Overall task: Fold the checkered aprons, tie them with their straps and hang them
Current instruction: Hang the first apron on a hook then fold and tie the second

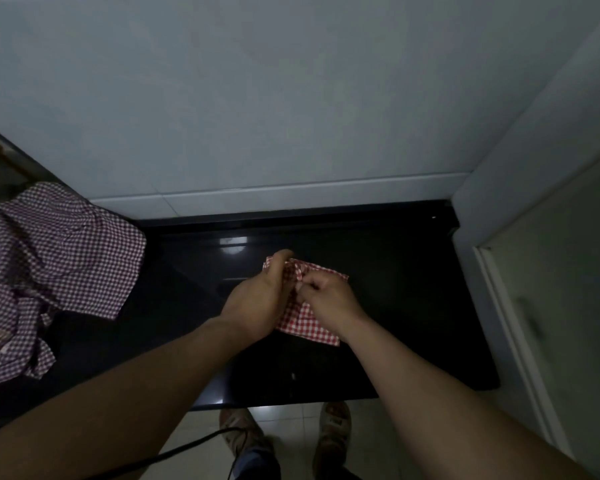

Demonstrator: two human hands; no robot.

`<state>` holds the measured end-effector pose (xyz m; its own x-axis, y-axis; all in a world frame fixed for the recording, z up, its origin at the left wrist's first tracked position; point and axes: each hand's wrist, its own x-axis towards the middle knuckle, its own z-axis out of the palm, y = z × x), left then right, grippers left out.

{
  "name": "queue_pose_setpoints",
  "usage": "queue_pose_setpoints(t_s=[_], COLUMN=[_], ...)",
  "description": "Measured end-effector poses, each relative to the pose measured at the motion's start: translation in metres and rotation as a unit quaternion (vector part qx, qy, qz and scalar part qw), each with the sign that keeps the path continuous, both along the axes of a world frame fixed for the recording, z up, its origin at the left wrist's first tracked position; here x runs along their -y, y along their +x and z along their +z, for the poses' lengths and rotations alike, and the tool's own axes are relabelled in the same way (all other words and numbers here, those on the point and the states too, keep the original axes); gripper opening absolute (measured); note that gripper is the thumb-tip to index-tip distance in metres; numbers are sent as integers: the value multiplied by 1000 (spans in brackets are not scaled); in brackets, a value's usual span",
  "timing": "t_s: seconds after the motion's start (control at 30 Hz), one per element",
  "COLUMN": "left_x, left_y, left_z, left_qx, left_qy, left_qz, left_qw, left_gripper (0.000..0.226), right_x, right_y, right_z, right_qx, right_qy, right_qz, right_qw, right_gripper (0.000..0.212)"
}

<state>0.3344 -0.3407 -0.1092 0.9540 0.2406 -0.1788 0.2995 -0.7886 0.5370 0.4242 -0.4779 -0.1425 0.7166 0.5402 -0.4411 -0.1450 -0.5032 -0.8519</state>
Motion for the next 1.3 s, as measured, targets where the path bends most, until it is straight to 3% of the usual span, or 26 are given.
queue_pose_setpoints(t_s=[0.13,0.27,0.4,0.53,0.63,0.73,0.97,1.2,1.3], left_x=[4,5,-2,-19,-22,-18,-10,1,2], left_y=[2,8,16,19,19,14,10,1,1], left_z=[-3,-8,-13,-18,-29,-40,-40,-45,-42], left_qx=[10,-30,-89,-133,-125,-85,-27,12,8], left_qy=[-51,-76,-70,-153,-171,-217,-120,-119,-74], left_qz=[67,73,47,26,25,40,27,85,69], left_qw=[996,994,993,979,977,972,992,989,995], left_gripper=[41,4,17,11,6,17,25,40,31], right_x=[1,1,1,3,0,-2,4,4,6], right_y=[5,8,9,14,21,26,24,5,-3], right_z=[3,2,0,1,4,2,3,1,-2], right_qx=[-44,-42,-4,10,25,35,19,49,87], right_qy=[10,-4,-21,-25,-31,-38,-20,3,-5], right_qz=[-13,-5,36,77,109,120,104,6,-5], right_qw=[999,999,999,997,993,991,994,999,996], right_gripper=[18,18,14,15,14,18,10,5,10])
